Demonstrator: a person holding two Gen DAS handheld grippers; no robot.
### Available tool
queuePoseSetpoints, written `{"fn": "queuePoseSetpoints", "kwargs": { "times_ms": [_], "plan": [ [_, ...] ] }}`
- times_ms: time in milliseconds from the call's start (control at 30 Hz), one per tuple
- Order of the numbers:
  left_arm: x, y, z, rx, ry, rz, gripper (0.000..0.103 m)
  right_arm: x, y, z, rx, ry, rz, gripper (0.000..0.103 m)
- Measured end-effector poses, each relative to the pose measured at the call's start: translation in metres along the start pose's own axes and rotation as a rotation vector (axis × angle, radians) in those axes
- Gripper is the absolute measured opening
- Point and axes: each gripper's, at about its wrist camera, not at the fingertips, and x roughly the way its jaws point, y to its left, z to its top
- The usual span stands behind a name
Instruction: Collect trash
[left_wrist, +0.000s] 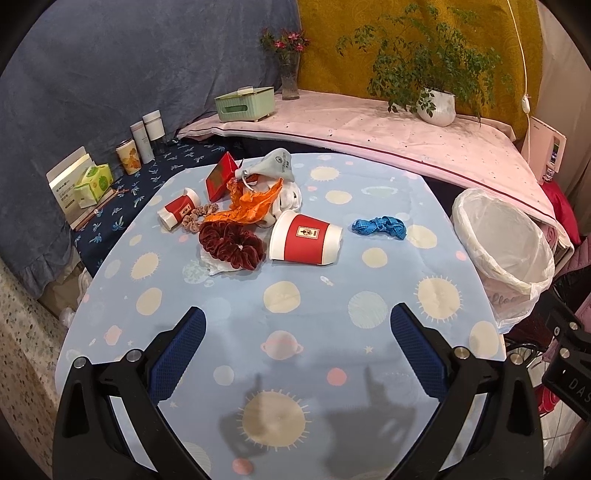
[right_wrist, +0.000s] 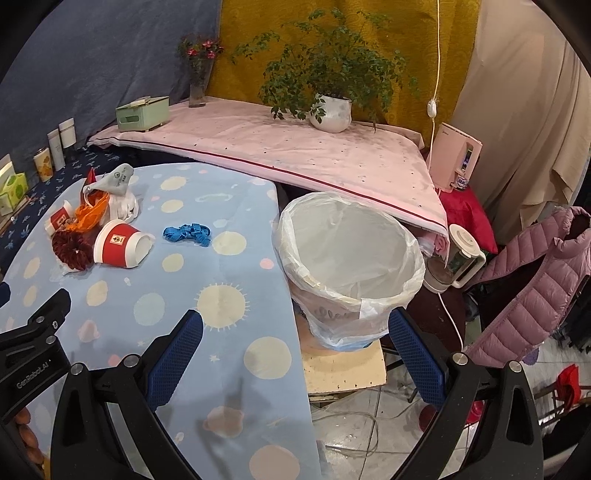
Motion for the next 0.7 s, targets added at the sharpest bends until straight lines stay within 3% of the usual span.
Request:
{"fn": "queuePoseSetpoints", "kwargs": {
  "times_ms": [700],
  "plan": [
    [0.035, 0.027, 0.006, -0.039, 0.004, -0.022, 0.096, 0.022, 0.017, 0.016, 0.029, -0.014, 0.025, 0.096]
  ]
}}
